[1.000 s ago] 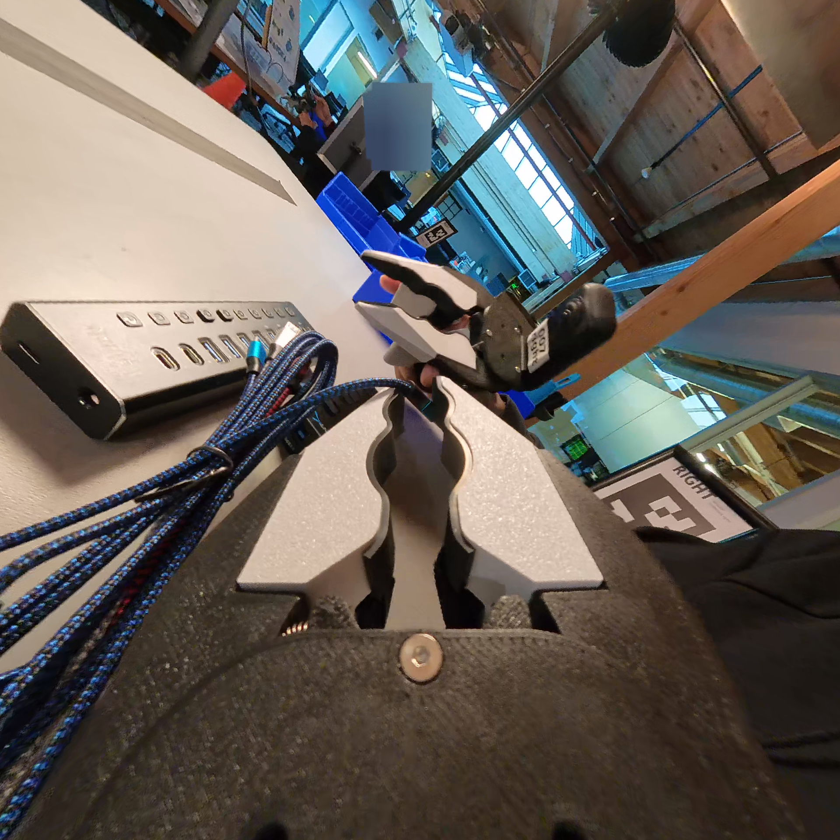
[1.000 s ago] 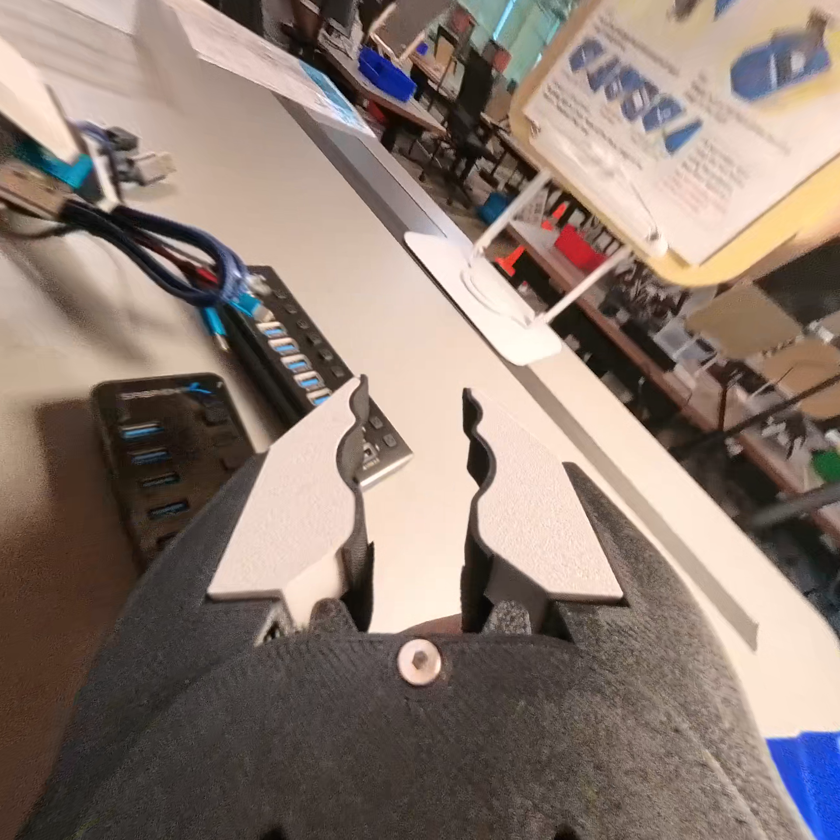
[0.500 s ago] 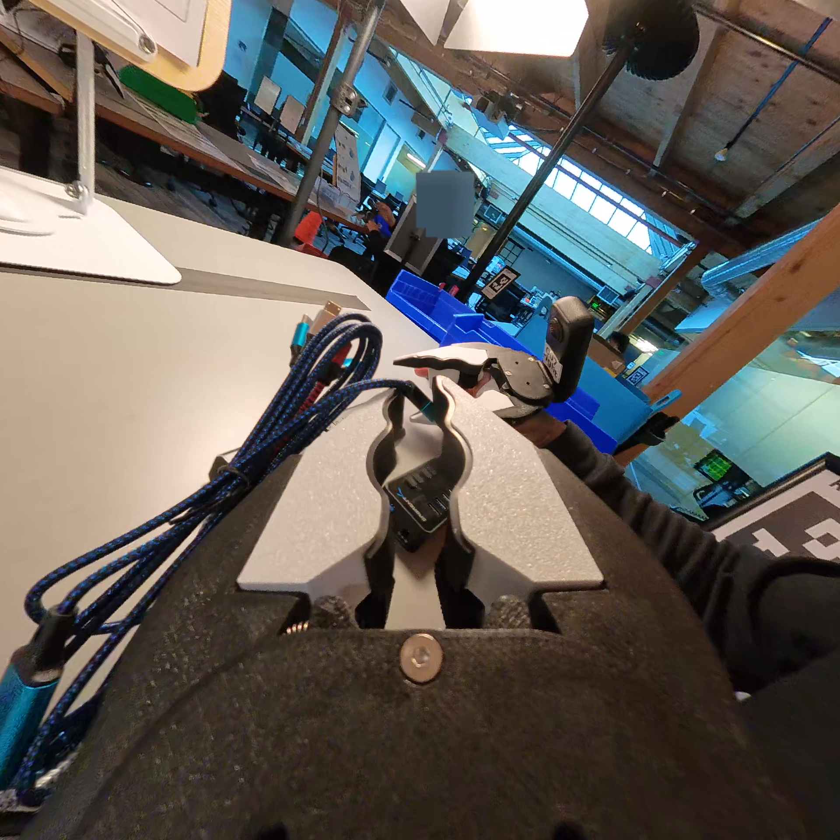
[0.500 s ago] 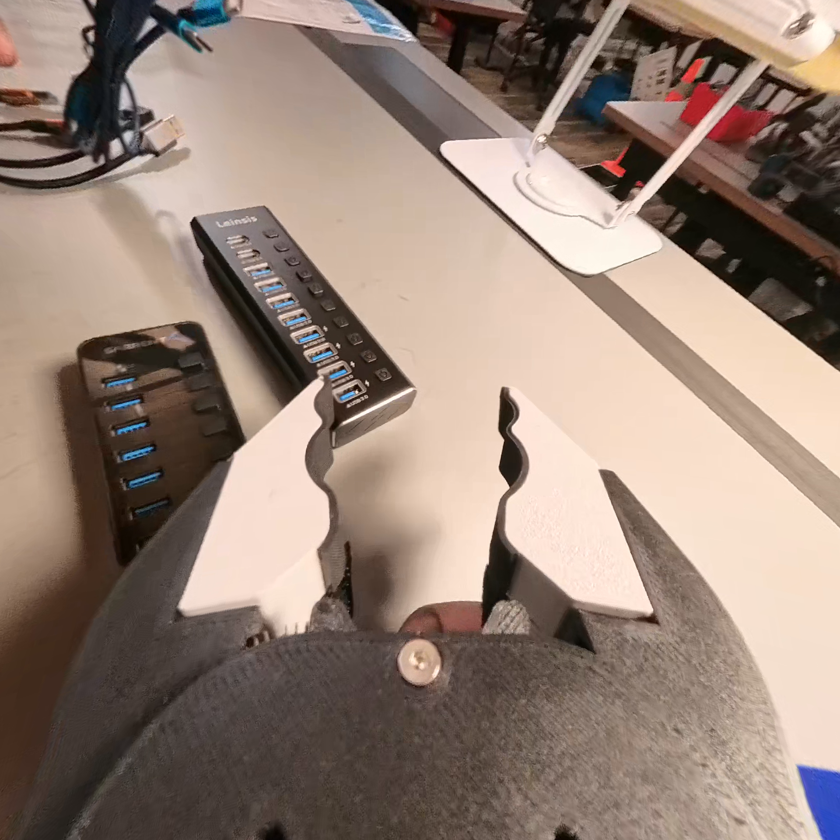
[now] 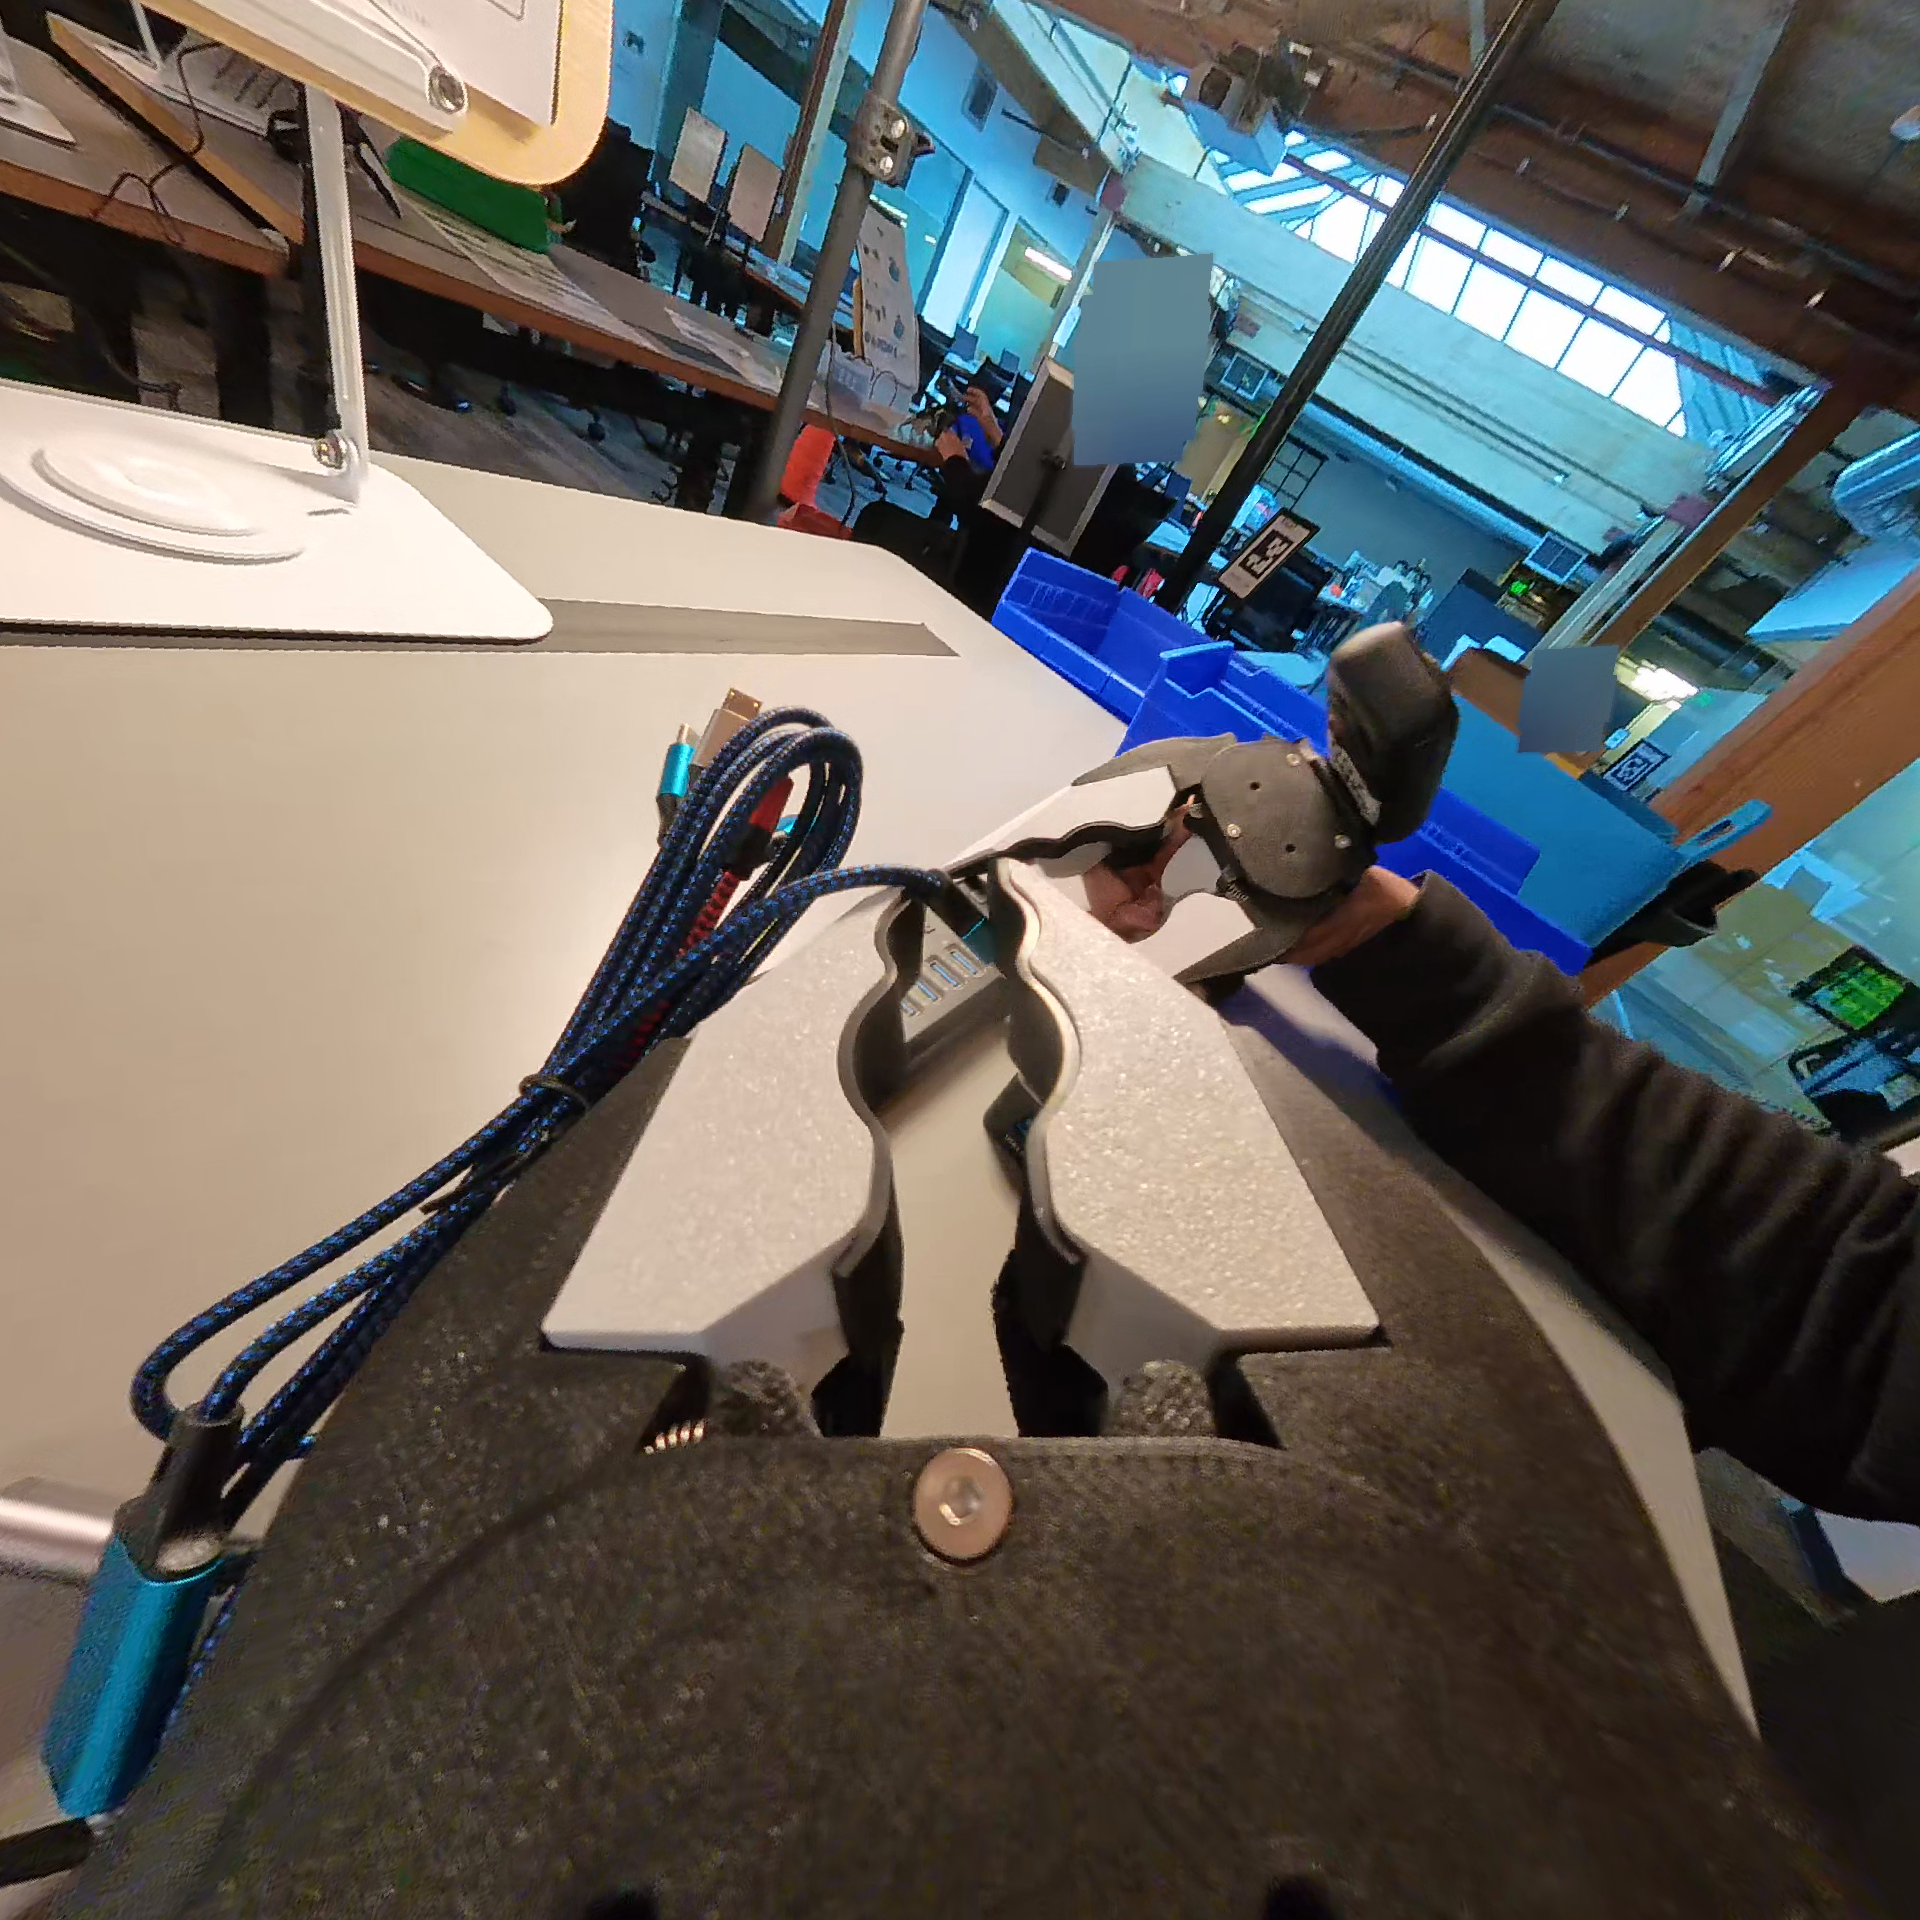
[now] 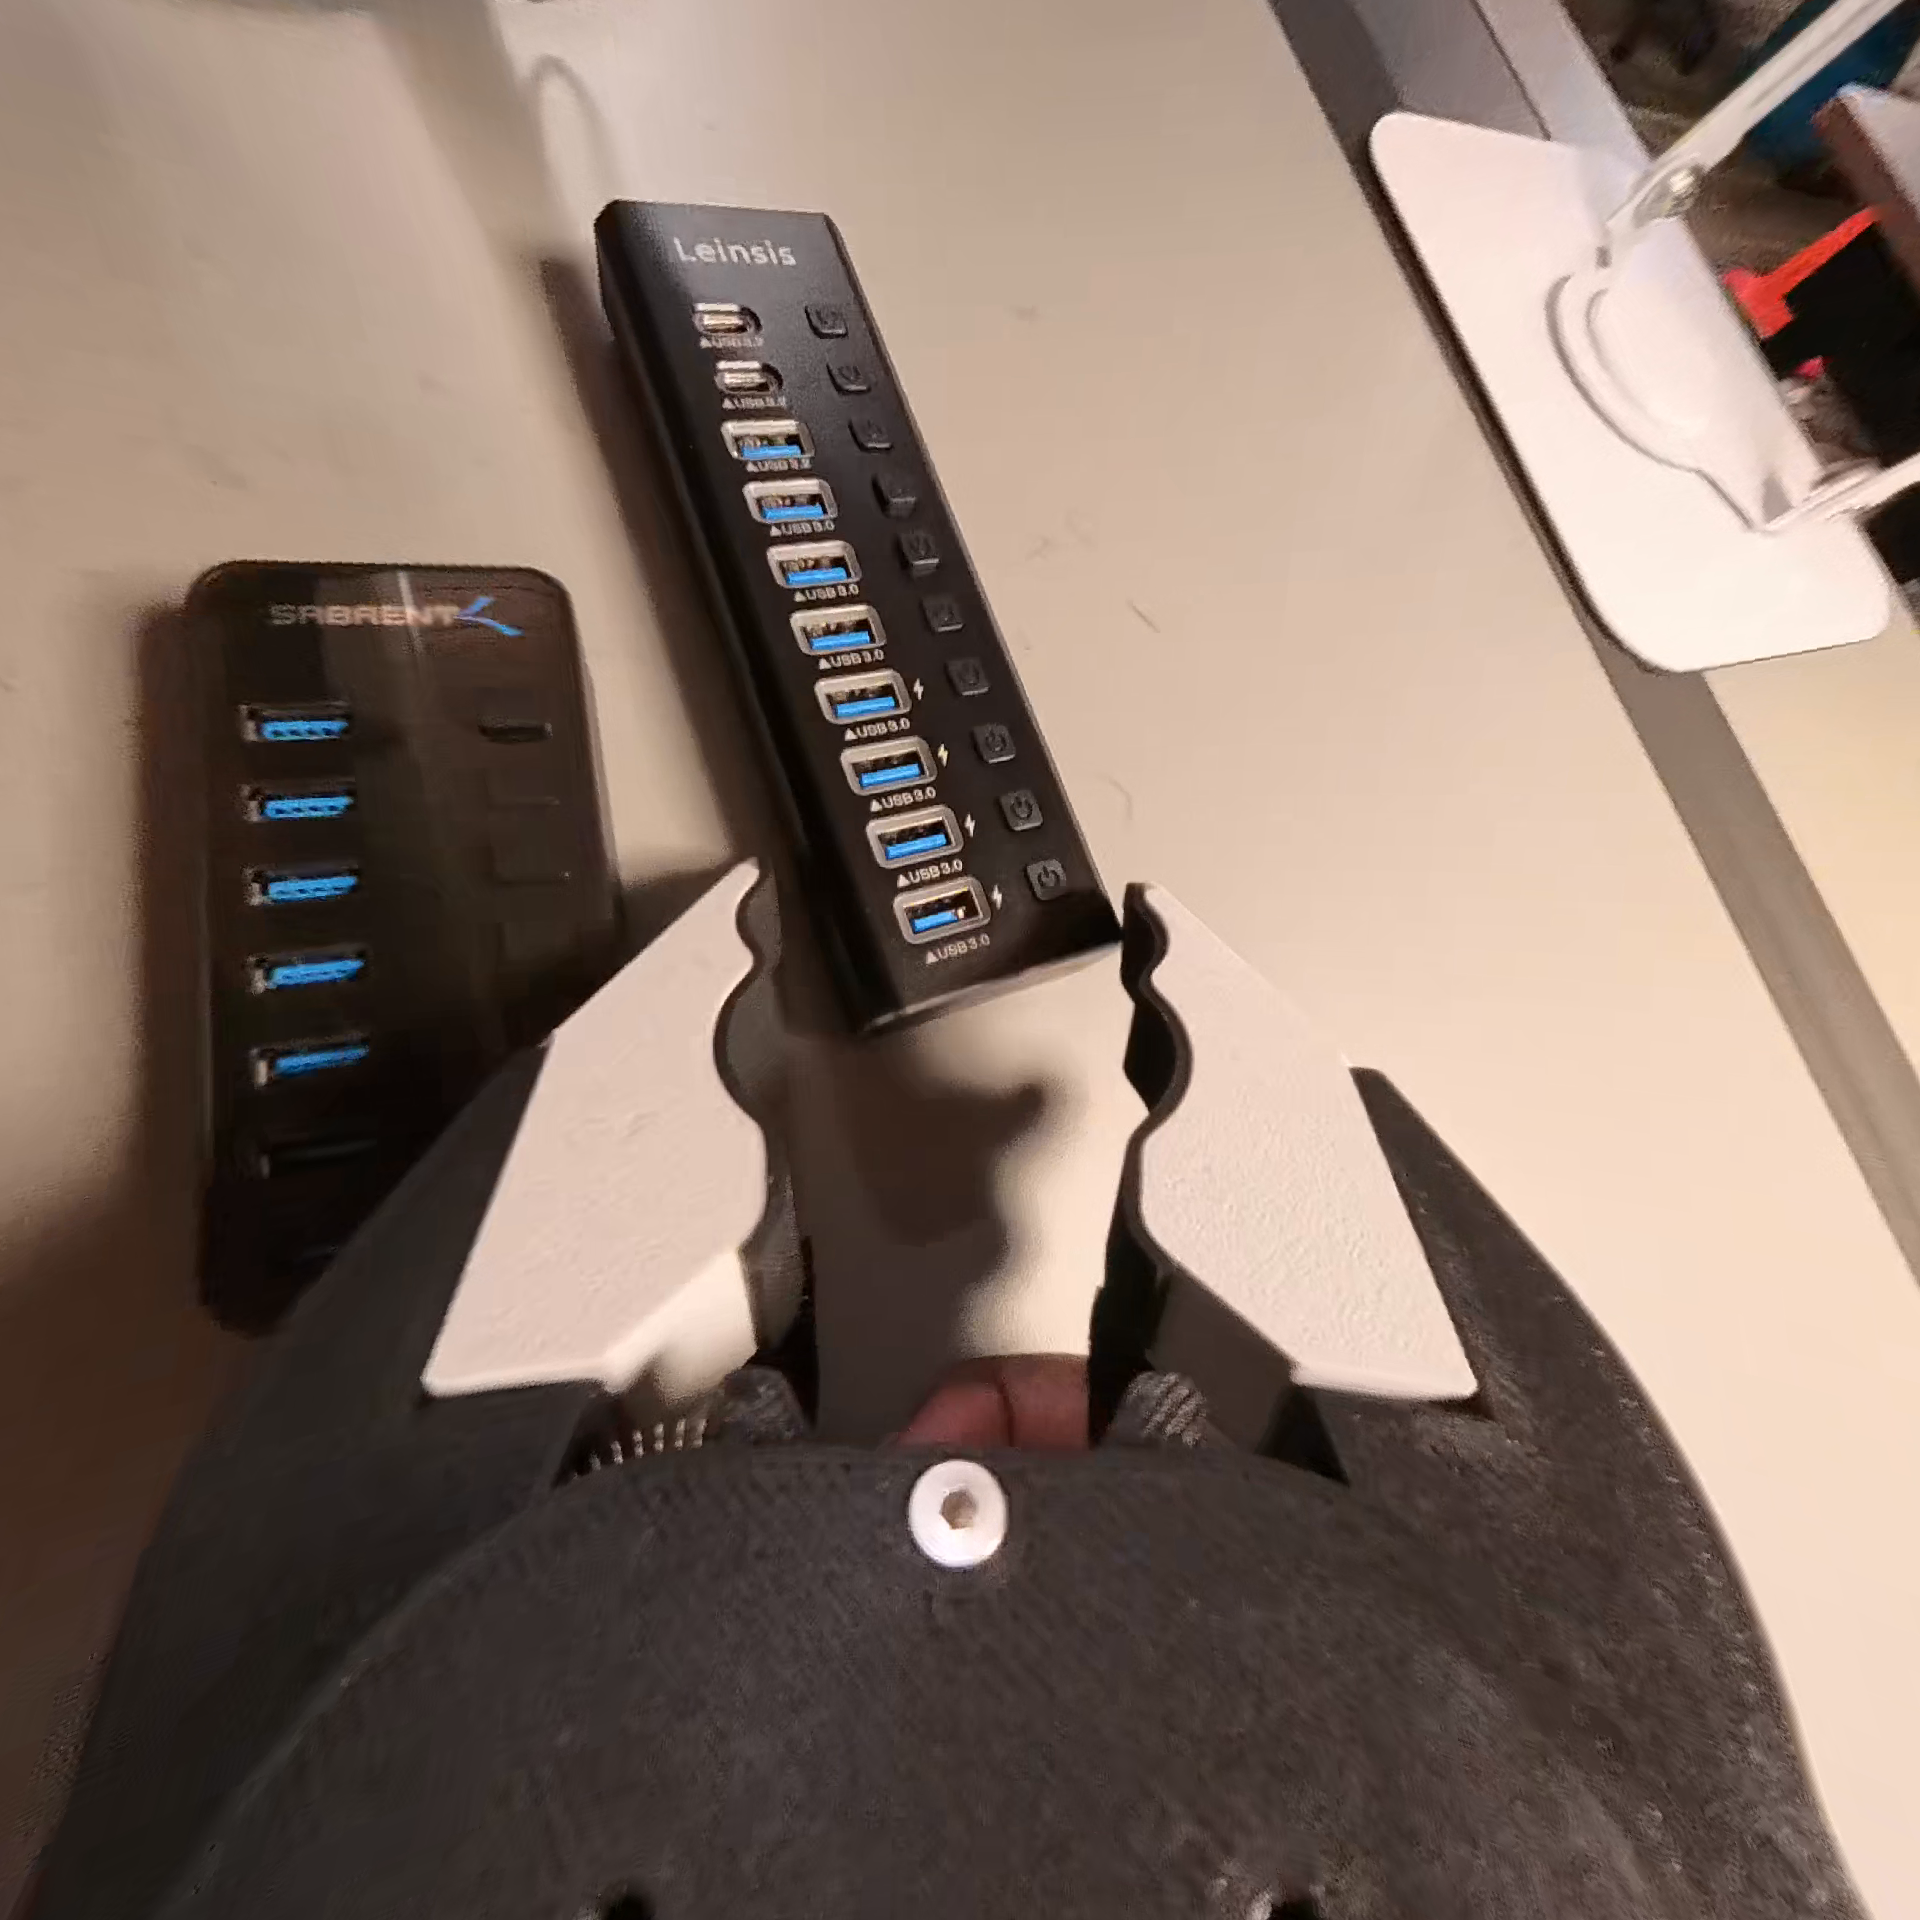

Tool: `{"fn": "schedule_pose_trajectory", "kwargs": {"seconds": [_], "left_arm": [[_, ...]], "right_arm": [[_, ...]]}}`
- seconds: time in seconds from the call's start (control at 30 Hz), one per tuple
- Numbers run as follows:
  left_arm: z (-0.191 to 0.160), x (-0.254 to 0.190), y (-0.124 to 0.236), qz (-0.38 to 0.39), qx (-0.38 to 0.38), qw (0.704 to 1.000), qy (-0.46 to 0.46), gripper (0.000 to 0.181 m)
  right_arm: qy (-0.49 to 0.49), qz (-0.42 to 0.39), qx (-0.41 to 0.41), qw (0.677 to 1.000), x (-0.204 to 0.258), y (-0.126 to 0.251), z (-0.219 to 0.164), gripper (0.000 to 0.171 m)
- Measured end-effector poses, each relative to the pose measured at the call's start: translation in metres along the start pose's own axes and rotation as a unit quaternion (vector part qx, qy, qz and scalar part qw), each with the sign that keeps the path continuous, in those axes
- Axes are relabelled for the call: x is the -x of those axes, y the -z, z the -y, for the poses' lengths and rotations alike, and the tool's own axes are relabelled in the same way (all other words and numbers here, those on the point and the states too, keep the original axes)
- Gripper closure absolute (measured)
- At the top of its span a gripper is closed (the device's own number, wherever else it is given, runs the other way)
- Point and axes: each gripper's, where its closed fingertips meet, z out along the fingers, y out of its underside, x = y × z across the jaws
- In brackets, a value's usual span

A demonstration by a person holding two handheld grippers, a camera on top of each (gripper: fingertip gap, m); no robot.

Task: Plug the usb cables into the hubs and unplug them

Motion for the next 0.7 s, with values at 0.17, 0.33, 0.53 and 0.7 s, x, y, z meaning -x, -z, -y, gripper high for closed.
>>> {"fn": "schedule_pose_trajectory", "kwargs": {"seconds": [0.17,0.33,0.53,0.7], "left_arm": [[-0.005,0.002,-0.002,0.009,0.018,1.000,-0.023,0.166],[-0.009,0.004,-0.004,0.013,0.030,0.999,-0.038,0.166],[-0.013,0.010,-0.005,0.019,0.041,0.998,-0.035,0.166],[-0.016,0.013,-0.006,0.018,0.047,0.998,-0.028,0.167]], "right_arm": [[0.009,-0.031,-0.004,0.999,0.000,0.001,0.003,0.110],[0.006,-0.029,-0.016,0.999,0.006,0.004,0.008,0.113],[0.008,-0.005,-0.047,0.999,0.023,0.010,0.022,0.128],[0.002,-0.007,-0.045,0.999,0.022,0.009,0.021,0.127]]}}
